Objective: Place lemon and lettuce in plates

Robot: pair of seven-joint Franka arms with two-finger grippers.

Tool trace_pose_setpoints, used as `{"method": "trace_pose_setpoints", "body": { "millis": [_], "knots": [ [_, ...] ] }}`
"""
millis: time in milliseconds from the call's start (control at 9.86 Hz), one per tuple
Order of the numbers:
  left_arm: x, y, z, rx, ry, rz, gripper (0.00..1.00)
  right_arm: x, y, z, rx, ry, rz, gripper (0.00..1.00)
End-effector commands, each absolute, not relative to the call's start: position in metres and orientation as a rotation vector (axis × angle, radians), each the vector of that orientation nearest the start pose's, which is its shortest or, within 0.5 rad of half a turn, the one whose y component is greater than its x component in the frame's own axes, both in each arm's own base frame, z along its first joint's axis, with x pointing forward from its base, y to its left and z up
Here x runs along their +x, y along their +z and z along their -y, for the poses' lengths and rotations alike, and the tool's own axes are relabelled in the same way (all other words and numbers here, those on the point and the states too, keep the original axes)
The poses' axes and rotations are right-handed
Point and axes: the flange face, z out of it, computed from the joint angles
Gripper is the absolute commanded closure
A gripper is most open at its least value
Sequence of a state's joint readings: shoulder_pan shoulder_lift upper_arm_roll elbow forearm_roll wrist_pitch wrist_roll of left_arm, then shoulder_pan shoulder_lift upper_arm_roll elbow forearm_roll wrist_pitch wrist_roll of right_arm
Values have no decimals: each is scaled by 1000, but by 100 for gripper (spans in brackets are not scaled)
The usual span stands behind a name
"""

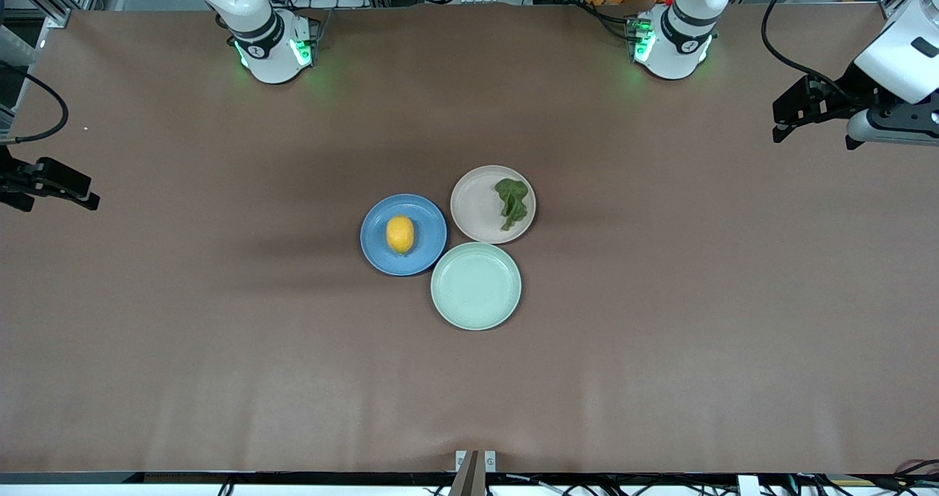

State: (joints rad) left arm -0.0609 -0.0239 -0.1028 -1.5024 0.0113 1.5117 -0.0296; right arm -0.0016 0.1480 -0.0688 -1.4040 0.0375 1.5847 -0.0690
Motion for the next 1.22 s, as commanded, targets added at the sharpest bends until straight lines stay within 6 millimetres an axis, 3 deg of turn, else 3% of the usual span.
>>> {"method": "trace_pose_setpoints", "body": {
  "millis": [0,609,1116],
  "knots": [
    [529,669,86,-3144,-23,-200,0,600,621,31,-3120,-75,23,0],
    [530,667,84,-3141,-18,-199,0,599,623,41,-3128,-85,0,0],
    [530,667,83,-3141,-18,-197,0,587,618,45,-3128,-151,-7,0]
  ]
}}
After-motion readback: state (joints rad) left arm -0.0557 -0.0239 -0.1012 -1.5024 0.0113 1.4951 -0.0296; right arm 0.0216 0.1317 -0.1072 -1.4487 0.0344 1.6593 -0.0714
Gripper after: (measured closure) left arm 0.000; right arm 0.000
